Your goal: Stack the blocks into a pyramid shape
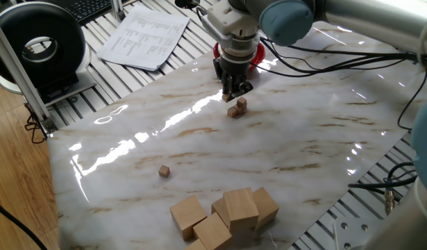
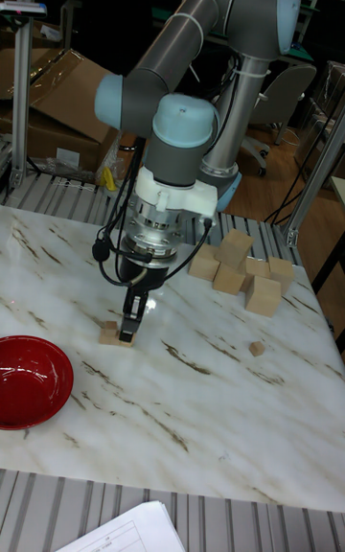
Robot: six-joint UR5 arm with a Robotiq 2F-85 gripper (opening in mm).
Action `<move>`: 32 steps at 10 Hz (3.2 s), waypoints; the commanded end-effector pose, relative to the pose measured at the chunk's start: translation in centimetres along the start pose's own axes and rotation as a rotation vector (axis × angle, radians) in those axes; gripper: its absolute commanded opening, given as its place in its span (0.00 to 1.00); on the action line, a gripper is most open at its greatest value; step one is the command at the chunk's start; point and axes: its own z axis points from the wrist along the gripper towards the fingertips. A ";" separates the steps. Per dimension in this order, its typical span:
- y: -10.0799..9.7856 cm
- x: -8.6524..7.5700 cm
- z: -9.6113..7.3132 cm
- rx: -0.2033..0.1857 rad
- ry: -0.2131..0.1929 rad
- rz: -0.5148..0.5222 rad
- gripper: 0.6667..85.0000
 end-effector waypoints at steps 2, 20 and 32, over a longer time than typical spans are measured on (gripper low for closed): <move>0.1 -0.2 -0.4 0.003 -0.018 -0.104 0.07; 2.4 1.6 0.8 -0.035 -0.059 -0.145 0.08; 3.0 1.5 1.1 -0.038 -0.067 -0.148 0.08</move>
